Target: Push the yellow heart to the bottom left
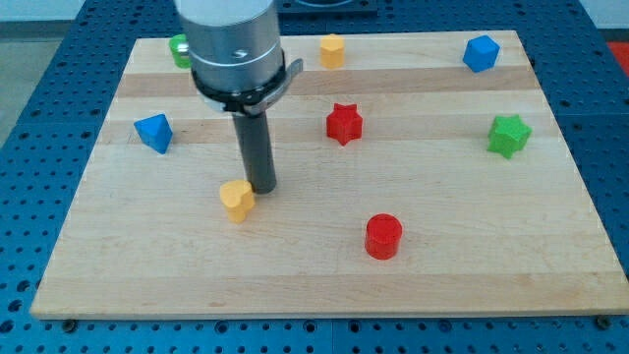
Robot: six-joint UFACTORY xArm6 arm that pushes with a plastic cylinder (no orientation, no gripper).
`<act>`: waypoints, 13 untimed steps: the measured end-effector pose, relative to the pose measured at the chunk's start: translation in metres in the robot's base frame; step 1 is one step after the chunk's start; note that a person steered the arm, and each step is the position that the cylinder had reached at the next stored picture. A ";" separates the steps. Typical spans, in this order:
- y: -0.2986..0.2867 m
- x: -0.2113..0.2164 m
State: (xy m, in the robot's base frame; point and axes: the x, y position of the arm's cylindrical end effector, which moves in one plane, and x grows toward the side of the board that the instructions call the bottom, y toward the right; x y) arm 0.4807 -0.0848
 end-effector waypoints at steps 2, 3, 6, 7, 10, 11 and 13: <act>-0.019 0.028; -0.026 0.042; -0.070 0.067; -0.083 0.074; -0.106 0.078; -0.097 0.078; -0.006 0.078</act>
State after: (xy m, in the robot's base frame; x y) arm 0.5589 -0.0904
